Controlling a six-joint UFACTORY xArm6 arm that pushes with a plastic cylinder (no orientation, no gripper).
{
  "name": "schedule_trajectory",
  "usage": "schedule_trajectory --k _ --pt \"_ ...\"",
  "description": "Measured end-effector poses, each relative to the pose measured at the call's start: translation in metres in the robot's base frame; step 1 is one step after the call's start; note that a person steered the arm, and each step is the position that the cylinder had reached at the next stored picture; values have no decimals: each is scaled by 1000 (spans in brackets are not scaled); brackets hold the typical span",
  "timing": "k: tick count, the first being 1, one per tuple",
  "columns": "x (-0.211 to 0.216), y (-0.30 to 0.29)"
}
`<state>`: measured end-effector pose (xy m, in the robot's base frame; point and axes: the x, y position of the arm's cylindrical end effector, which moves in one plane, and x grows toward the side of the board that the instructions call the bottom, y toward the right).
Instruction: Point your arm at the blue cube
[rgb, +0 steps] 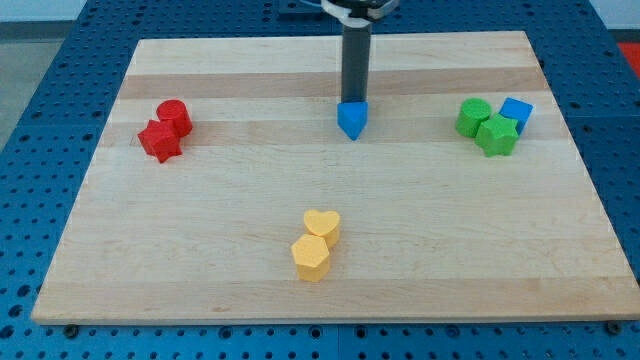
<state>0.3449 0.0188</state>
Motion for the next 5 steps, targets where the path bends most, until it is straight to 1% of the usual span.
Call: schedule_trajectory --k 2,5 --pt "8 -24" --pt "8 -23"
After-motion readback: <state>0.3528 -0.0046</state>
